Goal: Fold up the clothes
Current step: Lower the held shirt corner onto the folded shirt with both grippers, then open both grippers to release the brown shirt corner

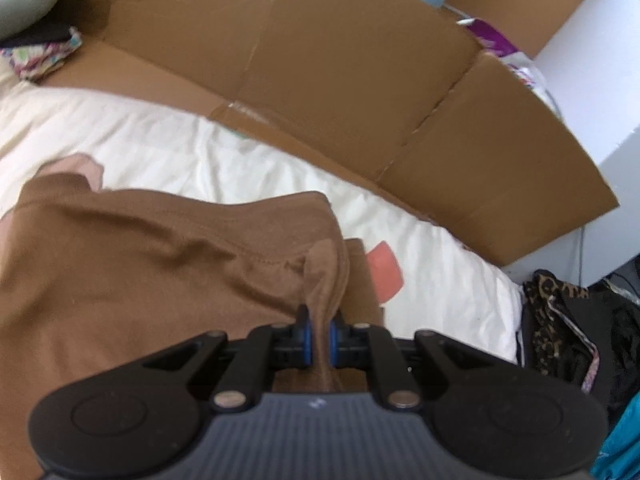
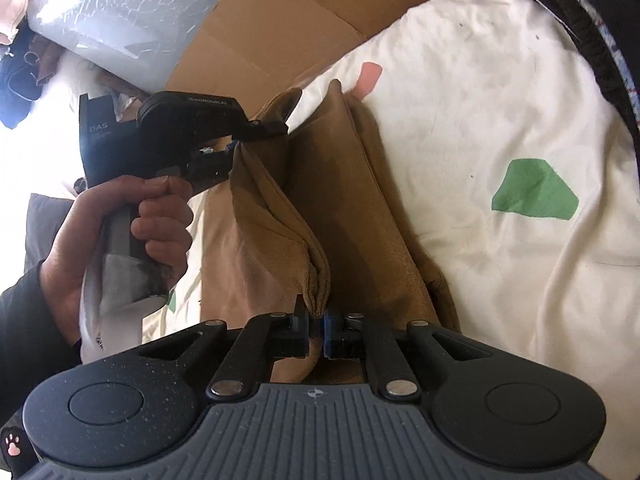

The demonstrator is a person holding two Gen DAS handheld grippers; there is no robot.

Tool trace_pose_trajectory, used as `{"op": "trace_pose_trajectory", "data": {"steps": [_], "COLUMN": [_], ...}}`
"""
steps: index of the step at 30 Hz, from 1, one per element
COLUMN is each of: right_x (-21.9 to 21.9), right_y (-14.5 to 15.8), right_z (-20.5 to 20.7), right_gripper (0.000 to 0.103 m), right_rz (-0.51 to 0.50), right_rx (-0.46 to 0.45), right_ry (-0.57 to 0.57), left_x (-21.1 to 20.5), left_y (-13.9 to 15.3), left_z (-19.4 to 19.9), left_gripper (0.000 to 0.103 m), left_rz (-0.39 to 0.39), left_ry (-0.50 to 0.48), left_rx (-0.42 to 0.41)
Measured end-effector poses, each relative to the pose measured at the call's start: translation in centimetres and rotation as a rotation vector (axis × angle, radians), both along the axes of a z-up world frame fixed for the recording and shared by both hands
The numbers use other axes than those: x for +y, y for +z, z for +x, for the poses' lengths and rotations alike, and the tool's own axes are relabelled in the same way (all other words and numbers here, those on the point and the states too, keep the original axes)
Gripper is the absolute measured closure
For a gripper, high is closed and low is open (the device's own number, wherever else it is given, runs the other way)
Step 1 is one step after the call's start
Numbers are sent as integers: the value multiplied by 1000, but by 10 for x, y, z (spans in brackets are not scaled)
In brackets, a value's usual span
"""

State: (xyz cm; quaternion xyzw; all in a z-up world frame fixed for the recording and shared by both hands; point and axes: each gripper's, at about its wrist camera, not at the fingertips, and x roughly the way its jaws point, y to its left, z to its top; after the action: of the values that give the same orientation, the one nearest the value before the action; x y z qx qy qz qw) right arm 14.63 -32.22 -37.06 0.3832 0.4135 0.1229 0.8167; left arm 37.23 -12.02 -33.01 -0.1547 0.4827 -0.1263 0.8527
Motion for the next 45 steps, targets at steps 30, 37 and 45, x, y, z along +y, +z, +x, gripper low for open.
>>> {"op": "trace_pose_trajectory", "data": {"steps": [30, 37, 45], "right_x": [-17, -21, -24], "right_y": [-10, -19, -22], "right_z": [-27, -32, -31], "right_gripper": [101, 101, 100], "right_rz": [-23, -24, -17], "right_rx": [97, 122, 129], "right_ry": [-26, -49, -71], "left_x": [-52, -43, -34], "left_y": [-34, -19, -9], "left_z": [-10, -11, -22], "left_gripper": [89, 84, 90], "left_rz": [87, 44, 105], "left_ry": [-65, -99, -150], "left_rx": [29, 7, -5]}}
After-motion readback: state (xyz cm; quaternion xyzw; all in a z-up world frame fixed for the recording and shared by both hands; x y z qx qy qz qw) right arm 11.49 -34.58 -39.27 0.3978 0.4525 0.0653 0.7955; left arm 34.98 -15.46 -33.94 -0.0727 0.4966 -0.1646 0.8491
